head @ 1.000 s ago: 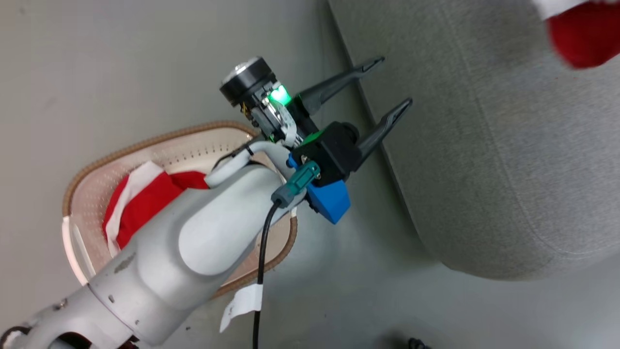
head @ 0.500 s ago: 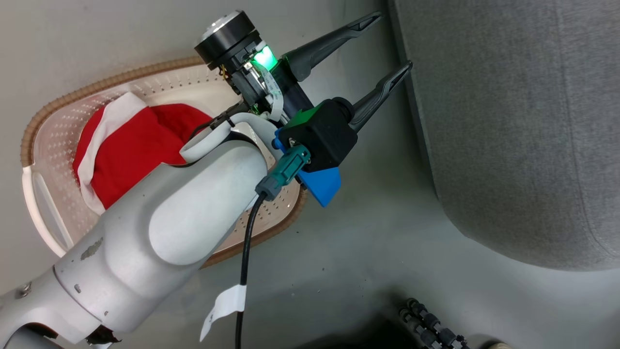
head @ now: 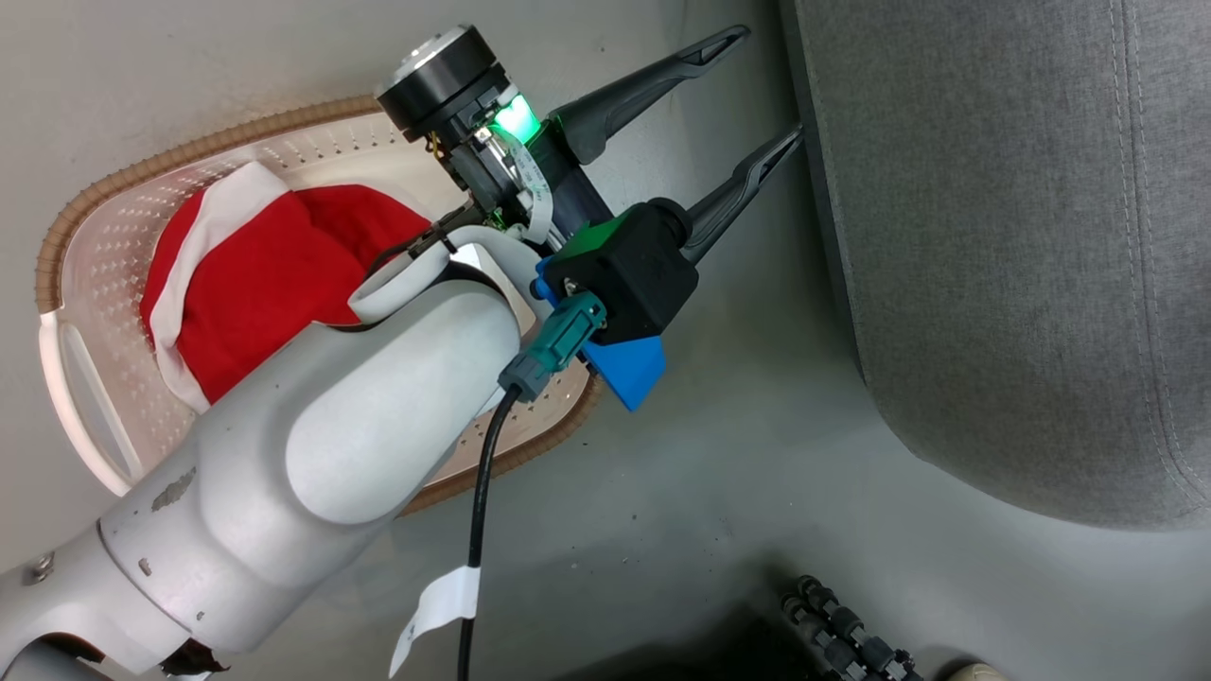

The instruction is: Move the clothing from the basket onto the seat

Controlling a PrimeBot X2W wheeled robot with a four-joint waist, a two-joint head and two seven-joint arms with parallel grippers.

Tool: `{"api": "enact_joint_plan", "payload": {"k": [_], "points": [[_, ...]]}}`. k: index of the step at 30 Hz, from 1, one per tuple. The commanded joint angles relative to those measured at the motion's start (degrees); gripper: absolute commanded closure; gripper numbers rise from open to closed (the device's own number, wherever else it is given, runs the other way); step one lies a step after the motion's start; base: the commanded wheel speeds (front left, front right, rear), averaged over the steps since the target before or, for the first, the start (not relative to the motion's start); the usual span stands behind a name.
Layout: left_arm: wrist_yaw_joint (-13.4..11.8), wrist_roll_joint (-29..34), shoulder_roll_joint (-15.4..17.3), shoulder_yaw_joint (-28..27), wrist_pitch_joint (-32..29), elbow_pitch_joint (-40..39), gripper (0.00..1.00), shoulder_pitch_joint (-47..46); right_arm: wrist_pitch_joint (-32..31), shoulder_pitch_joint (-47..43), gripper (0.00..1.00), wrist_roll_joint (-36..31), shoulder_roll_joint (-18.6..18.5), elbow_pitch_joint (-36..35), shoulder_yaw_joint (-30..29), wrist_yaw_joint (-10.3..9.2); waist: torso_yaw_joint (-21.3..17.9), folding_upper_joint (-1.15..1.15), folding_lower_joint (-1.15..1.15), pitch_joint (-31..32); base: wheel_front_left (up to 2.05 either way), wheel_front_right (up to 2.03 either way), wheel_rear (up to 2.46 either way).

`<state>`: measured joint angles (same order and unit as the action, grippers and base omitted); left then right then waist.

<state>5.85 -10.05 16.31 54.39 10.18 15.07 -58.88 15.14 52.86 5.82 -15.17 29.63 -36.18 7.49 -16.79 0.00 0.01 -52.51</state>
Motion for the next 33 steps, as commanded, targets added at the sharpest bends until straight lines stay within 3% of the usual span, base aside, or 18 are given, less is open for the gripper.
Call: {"api": "enact_joint_plan", "payload": {"k": [1, 3, 4, 5, 6, 20, 33], "points": [[-0.1, -0.3, 0.4, 0.0, 0.2, 0.0, 0.0, -0.1, 0.0, -0.6, 1.0, 0.0, 0.4, 0.4, 0.1, 0.01, 0.0, 0.0, -0.01, 0.2, 0.0, 0.0, 0.0], [-0.2, -0.6, 0.6, 0.1, 0.1, 0.1, 0.0, 0.0, 0.0, -1.0, 1.0, 0.0, 1.0, 1.2, 0.6, 0.01, 0.0, 0.0, -0.01, 0.5, 0.0, 0.0, 0.0], [-0.3, -0.6, 0.6, 0.1, 0.2, 0.2, 0.0, 0.0, 0.0, -1.2, 0.91, 0.1, 1.1, 1.2, 0.6, 0.01, 0.1, 0.0, -0.01, 0.7, 0.0, 0.0, 0.0], [-0.4, -0.6, 0.7, 0.1, 0.2, 0.2, 0.0, 0.0, 0.0, -1.6, 0.42, 0.4, 1.1, 0.7, 0.7, 0.01, 0.1, 0.0, -0.01, 0.9, 0.0, 0.0, 0.0], [-0.4, -0.6, 0.7, 0.1, 0.4, 0.2, 0.0, 0.0, 0.0, -2.0, 0.0, 0.8, 1.3, 0.2, 0.4, 0.01, 0.2, 0.0, -0.01, 1.2, 0.0, 0.0, 0.0], [-3.7, -4.5, -1.3, -2.1, 4.5, 3.3, 0.0, 5.5, 0.0, -17.0, 0.0, -0.3, 4.4, -12.4, 8.0, 0.01, 1.1, 0.0, -0.01, 12.1, 0.0, 0.0, 0.0], [-8.1, -6.6, -3.1, -16.2, 5.1, -2.3, 0.0, 16.0, 0.0, -24.1, 0.0, 0.5, 4.7, -22.8, 18.0, 0.0, 7.4, 0.0, -0.01, 23.9, 0.0, 0.0, 0.0]]}}
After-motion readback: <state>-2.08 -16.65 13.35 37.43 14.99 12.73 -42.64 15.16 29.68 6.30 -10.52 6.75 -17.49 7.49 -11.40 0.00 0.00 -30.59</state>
